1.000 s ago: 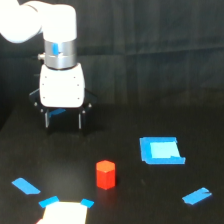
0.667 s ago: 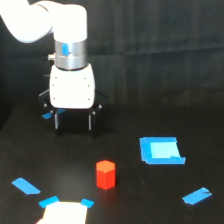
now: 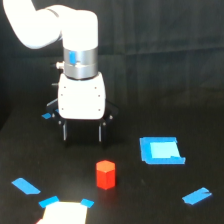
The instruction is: Pick up the red object from the table
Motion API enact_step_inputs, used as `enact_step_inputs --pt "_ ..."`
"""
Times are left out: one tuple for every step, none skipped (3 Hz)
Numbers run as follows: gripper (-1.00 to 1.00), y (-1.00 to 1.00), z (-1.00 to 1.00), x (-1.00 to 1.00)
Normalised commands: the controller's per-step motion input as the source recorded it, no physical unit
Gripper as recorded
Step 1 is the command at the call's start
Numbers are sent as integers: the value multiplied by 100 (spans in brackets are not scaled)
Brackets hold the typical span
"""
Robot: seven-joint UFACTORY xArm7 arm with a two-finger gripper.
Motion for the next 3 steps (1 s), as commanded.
enact_step_inputs --pt "83 -100 -100 36" --pt "100 -100 -84 42" --pt "78 -100 -100 53"
